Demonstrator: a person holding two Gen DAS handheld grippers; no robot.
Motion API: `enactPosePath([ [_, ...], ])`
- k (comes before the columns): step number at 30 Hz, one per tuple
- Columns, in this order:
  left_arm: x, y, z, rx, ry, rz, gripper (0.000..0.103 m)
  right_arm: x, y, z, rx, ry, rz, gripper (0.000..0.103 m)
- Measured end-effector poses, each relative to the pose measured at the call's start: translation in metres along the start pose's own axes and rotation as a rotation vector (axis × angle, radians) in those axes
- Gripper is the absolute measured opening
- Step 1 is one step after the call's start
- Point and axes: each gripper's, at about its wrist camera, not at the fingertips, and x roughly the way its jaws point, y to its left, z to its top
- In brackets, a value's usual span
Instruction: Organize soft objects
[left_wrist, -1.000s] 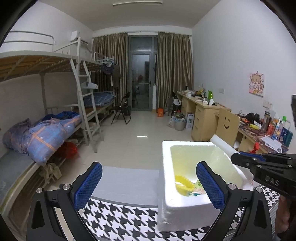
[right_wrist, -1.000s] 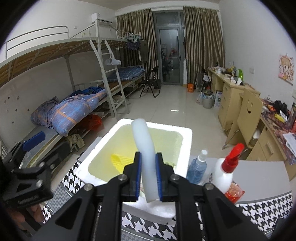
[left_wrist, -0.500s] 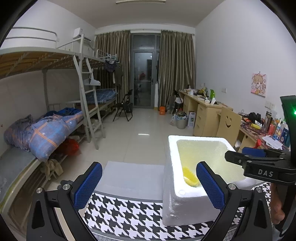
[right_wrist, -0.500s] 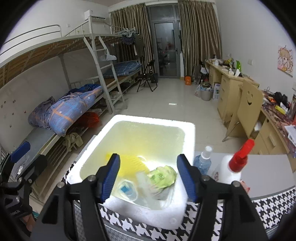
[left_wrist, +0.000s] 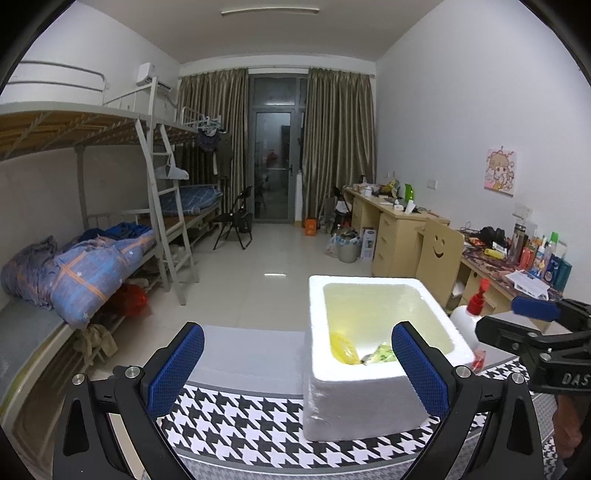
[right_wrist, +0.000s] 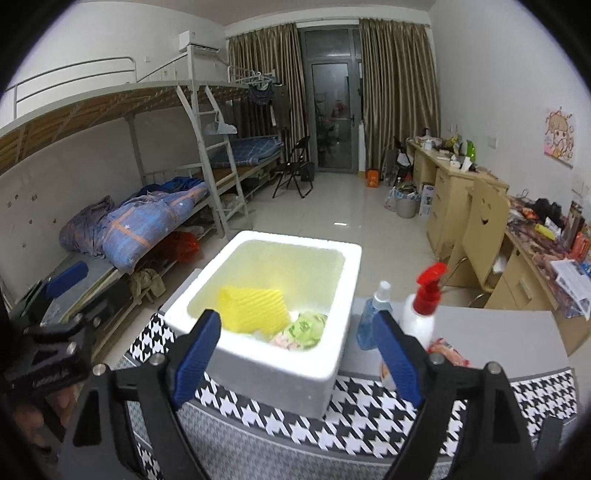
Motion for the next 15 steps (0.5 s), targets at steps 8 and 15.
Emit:
enactPosePath([
  [8,-0.031,-0.017,-0.002,0.041,-0.030,-0.019,0.102,-0.040,0.007,-0.009,-0.018,-0.090,-0.068,0.100],
  [15,-0.064,-0.027,-0.006,0.056,-0.057,-0.022,0.102,-0.066,0.010,-0.022,-0.033,-0.120,-0.072,0.101],
])
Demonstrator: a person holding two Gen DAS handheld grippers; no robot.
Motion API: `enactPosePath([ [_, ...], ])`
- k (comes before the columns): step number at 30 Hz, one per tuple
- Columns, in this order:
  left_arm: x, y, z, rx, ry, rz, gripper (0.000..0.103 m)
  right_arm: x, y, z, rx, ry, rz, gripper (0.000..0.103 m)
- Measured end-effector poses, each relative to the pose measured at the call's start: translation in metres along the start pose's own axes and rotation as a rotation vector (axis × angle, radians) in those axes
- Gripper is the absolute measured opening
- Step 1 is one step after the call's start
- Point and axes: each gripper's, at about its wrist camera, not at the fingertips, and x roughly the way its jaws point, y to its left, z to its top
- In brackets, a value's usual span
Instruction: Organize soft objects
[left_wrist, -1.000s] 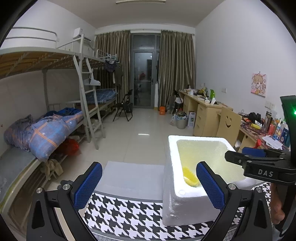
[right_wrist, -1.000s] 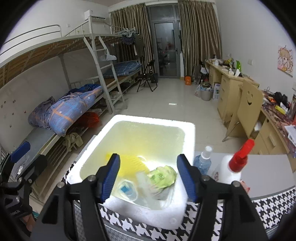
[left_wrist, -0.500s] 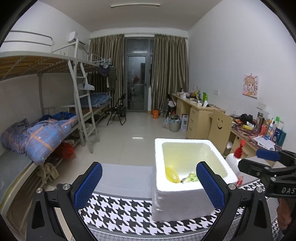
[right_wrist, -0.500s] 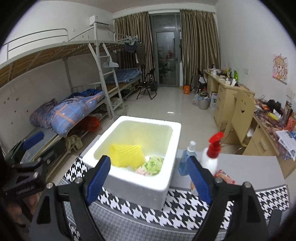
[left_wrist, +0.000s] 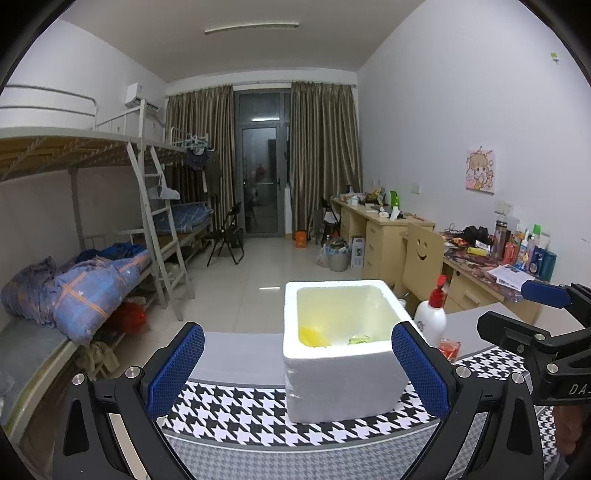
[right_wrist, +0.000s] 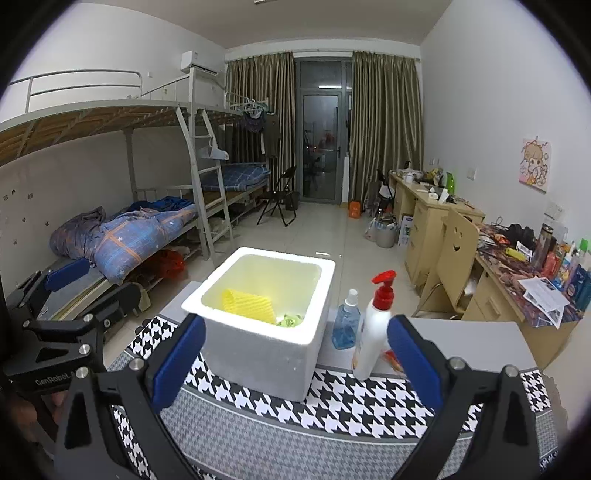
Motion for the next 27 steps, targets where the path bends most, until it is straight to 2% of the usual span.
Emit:
enactPosePath([
  [14,-0.065,-0.023,-0.025,0.012,-0.060,-0.019,0.102,-0.068,0.002,-0.037,-0.007,-0.053,-0.011,0.101],
  [23,-0.093,-0.032,-0.058,0.013,-0.094,-0.031,0.102,-0.092,0.002,-0.079,-0.014,-0.099,-0.029,0.101],
  [27,-0.099,-0.033,-0.071,0.004,-0.100,-0.030,0.102,-0.097,-0.003,-0.093,0.029,-0.115,-0.016,0.101],
])
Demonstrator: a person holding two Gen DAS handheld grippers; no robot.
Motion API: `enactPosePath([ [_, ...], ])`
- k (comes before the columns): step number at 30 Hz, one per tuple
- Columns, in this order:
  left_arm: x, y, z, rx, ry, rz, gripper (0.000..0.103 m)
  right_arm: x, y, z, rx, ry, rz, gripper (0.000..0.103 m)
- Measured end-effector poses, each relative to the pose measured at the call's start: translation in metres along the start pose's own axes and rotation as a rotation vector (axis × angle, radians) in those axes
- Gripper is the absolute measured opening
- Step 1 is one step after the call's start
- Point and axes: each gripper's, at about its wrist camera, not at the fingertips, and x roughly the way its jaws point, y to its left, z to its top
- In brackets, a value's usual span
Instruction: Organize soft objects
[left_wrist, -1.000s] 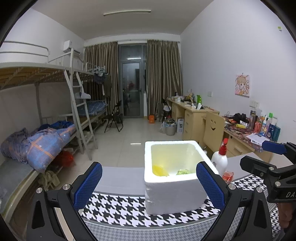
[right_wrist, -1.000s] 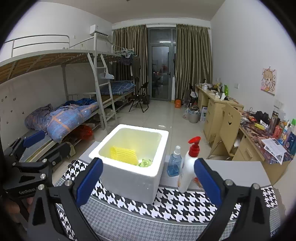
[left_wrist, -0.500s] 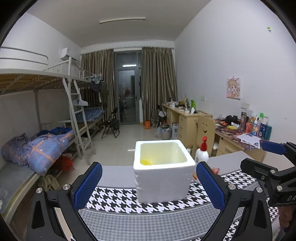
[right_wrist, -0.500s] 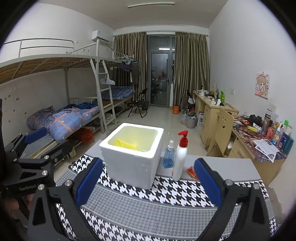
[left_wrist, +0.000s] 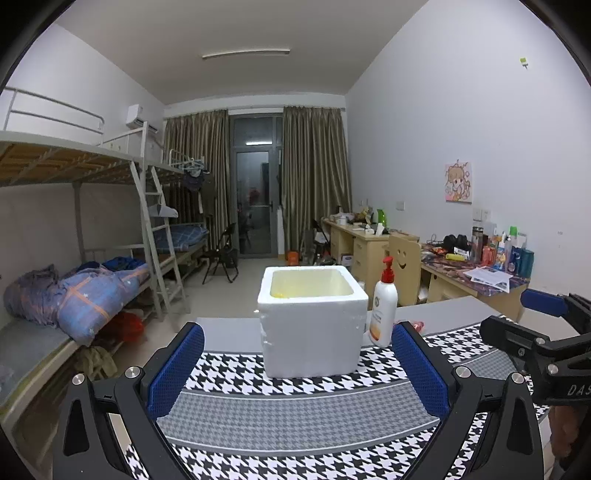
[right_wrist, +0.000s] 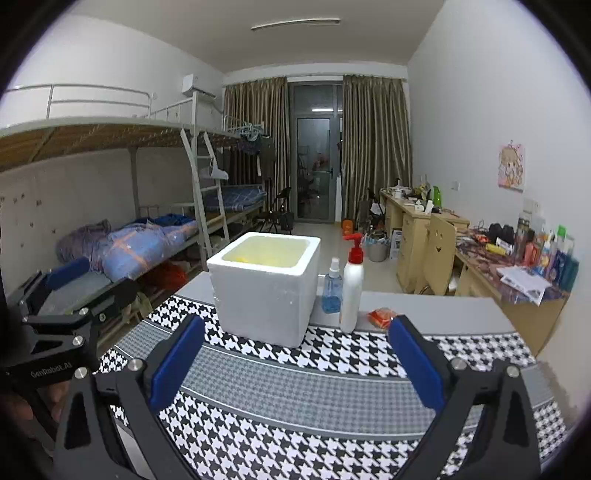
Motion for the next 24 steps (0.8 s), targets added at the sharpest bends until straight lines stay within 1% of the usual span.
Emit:
enactPosePath([
  [2,-0.003,-0.001,-0.005,-0.010,-0.002,-0.008,0.102,-0.003,-0.004,-0.008,0.012,-0.020,-0.011,0.101],
  [5,-0.005,-0.005,-0.012,-0.002,-0.021,0.002,0.102,-0.009,-0.006,-0.018,0.004,-0.057,-0.047,0.101],
  [10,-0.011,-0.007,-0.032,-0.016,-0.045,0.027,0.102,-0.016,-0.003,-0.035,0.004,-0.111,-0.075,0.101],
  [13,-0.012,-0.007,-0.042,-0.024,-0.049,0.029,0.102,-0.022,-0.002,-0.048,0.000,-0.134,-0.096,0.101],
  [16,-0.012,-0.008,-0.049,-0.020,-0.041,0.018,0.102,-0.022,-0.001,-0.055,0.001,-0.134,-0.102,0.101],
  [20,-0.017,-0.008,-0.057,-0.018,-0.061,0.027,0.102,-0.023,-0.002,-0.063,0.006,-0.137,-0.109,0.101],
  [24,-0.016,-0.008,-0.065,-0.014,-0.054,0.031,0.102,-0.018,-0.003,-0.072,-0.007,-0.119,-0.117,0.101],
])
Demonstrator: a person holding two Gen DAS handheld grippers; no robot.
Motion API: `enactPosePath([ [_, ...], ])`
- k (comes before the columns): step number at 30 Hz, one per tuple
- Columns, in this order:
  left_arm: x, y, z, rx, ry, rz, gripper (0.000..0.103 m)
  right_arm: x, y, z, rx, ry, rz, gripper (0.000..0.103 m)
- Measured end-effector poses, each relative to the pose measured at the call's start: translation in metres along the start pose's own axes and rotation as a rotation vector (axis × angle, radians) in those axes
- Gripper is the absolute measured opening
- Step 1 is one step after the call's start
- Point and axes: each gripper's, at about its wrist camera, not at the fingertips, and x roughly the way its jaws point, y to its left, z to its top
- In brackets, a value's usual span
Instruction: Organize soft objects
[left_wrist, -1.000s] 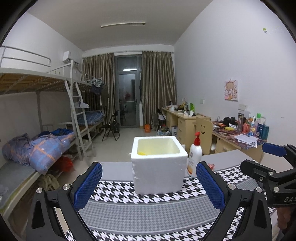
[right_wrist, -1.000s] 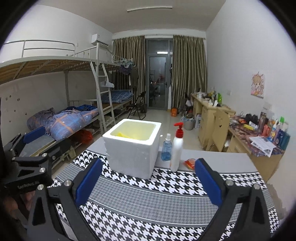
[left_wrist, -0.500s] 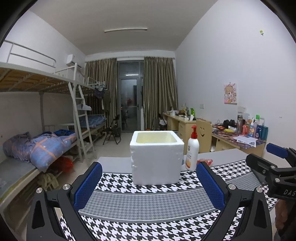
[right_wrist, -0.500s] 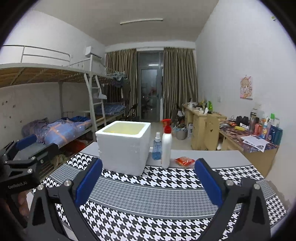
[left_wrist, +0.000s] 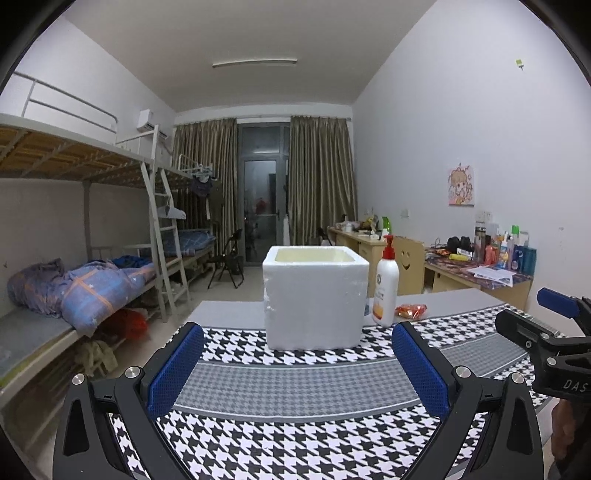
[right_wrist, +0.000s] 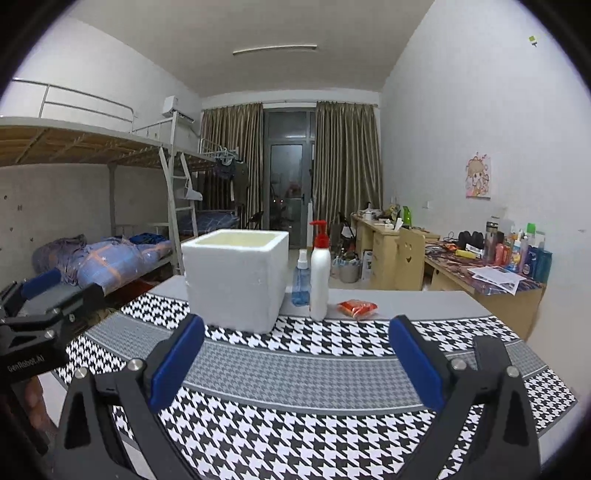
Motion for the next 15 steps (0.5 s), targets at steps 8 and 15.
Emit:
enactPosePath([
  [8,0.006,-0.004,-0.014,-0.001,0.031,0.008,0.102,0.005,-0.005,-0.011,0.026,0.024,0.005,0.101],
  [15,0.006,-0.001,-0.018,-0.004,0.043,0.008,0.102,0.003,-0.004,-0.017,0.032,0.029,-0.012,0.101],
])
